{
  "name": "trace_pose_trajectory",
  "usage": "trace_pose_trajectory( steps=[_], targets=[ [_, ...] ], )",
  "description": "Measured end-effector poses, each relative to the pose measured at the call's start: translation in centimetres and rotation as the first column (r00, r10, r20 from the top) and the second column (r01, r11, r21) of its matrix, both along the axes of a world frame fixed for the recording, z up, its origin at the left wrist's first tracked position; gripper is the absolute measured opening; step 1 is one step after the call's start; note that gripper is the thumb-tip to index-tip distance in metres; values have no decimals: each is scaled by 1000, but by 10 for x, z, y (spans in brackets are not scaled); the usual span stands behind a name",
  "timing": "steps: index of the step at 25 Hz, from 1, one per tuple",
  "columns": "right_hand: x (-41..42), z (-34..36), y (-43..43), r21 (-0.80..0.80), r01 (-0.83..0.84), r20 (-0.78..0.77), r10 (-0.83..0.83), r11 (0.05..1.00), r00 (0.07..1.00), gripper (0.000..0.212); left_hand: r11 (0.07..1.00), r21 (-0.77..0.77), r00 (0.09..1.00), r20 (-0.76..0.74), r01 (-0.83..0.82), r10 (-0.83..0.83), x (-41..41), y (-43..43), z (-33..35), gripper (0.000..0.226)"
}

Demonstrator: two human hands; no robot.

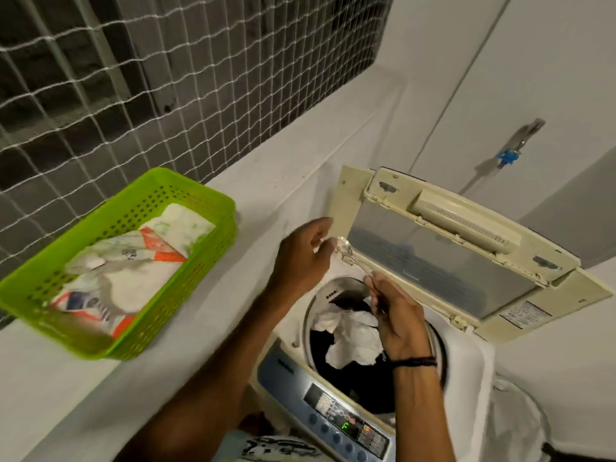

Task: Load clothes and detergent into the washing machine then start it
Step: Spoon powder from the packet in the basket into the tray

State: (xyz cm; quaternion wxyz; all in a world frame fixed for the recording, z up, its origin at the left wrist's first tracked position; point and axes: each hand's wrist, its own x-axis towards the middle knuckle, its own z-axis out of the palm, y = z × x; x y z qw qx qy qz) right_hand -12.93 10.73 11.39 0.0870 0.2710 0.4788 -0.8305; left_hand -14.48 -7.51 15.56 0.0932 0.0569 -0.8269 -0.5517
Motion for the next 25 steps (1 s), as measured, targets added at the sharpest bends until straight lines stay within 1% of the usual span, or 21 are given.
trace_pose_trajectory(
  steps=[2,4,7,9,10,12,13,15,17,19,20,22,23,24,25],
  targets=[
    [5,27,-31,43,-123,-70,126,991,990,21,996,46,989,-122,-72,78,17,-34,37,37],
    [12,52,-58,125,-266,-138,282,956,949,19,991,72,968,-221,-109,122,43,-67,68,37],
    [28,83,-96,228,-420,-226,467,878,855,17,973,65,922,-311,-223,232,86,-112,101,33],
    [39,97,-122,340,-467,-341,570,816,748,19,934,118,878,-317,-338,358,111,-142,112,29],
    [42,101,-134,427,-456,-403,616,781,677,18,908,144,855,-305,-394,419,121,-155,114,27],
    [45,103,-156,605,-365,-488,692,708,532,14,853,166,806,-277,-496,523,137,-176,114,24],
    [47,102,-167,701,-294,-488,738,649,466,13,826,167,780,-274,-538,563,146,-185,113,23],
    [50,99,-186,844,-141,-432,813,517,391,15,783,159,734,-277,-602,620,159,-198,110,22],
    [56,99,-202,909,1,-391,854,416,342,10,757,143,713,-261,-638,651,167,-208,104,21],
    [61,98,-219,929,183,-361,897,321,256,16,749,107,719,-221,-654,659,173,-217,96,22],
    [61,98,-228,926,257,-339,908,276,245,23,751,85,727,-201,-655,657,175,-221,91,23],
    [56,98,-245,918,343,-301,914,200,272,37,757,48,741,-172,-652,649,177,-224,84,23],
    [52,97,-252,922,345,-281,919,177,278,37,760,36,747,-160,-649,645,179,-225,82,23],
    [50,96,-259,943,302,-226,934,139,275,35,762,29,751,-151,-647,643,179,-226,81,23],
    [49,94,-264,964,252,-146,954,78,262,21,763,25,753,-147,-646,641,180,-227,79,23]
  ],
)
